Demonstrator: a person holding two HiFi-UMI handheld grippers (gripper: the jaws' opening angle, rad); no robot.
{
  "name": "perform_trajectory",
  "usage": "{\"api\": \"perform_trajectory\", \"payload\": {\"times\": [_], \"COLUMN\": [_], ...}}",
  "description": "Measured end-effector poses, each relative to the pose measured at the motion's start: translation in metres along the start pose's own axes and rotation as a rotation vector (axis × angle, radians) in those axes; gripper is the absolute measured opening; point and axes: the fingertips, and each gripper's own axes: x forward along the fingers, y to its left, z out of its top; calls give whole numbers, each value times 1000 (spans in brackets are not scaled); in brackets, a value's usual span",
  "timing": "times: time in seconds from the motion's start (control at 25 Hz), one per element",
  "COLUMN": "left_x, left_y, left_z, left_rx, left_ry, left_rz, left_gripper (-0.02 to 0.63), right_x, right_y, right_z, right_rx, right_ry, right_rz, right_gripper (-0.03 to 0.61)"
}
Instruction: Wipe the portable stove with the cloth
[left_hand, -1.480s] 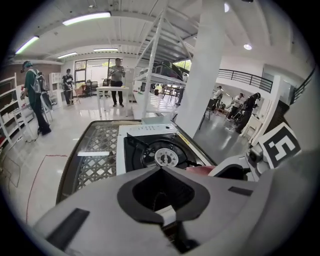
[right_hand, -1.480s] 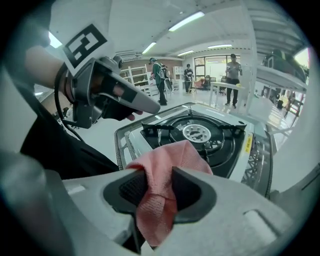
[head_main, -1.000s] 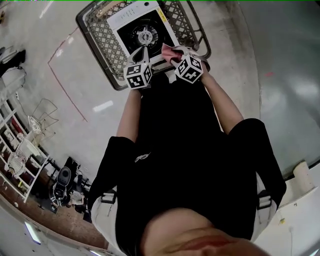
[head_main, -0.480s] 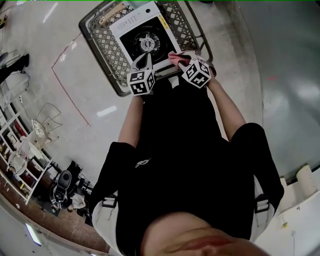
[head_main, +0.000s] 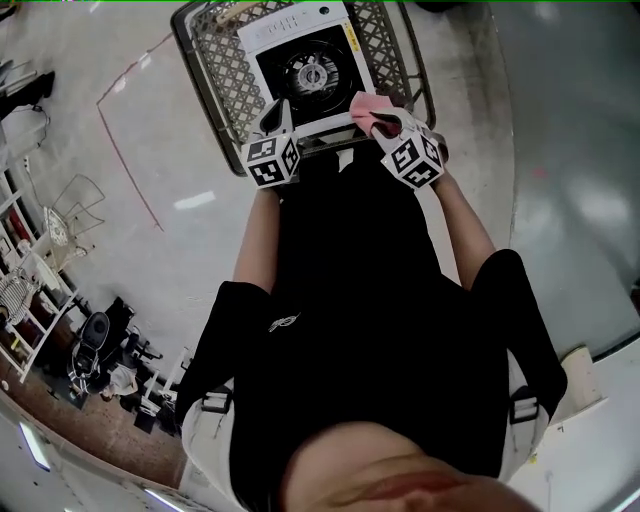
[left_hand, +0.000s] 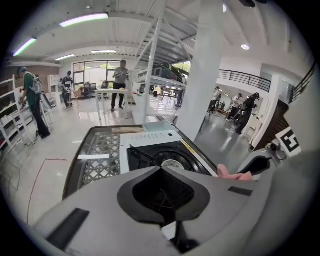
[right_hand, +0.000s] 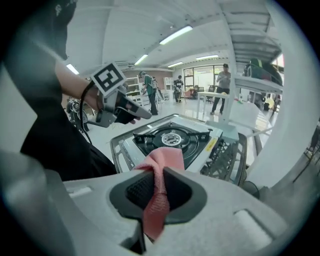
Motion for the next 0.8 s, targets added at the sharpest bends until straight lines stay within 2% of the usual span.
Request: {"api": "perform_trajectory", "payload": {"times": [0.2,0.4,0.6,0.8], "left_x": [-26,-58,-85,-103], "left_y": [47,89,109,121], "left_z": [1,-16,-38,-66], "left_rx": [-113,-206,-274,-324], "left_ry": [-52,-84,-104,-120], "left_rz": [111,198,235,281], "left_gripper": [0,0,0,0], "right_x": [-5,46,106,156], "right_y": [-3,15,51,79], "right_z": [45,101,147,145], "right_rx": [-108,-232,-360,-438], "right_ry": [-61,-64,-4,110], "right_rz": [10,121,241,327], "right_gripper": [38,38,40,46]}}
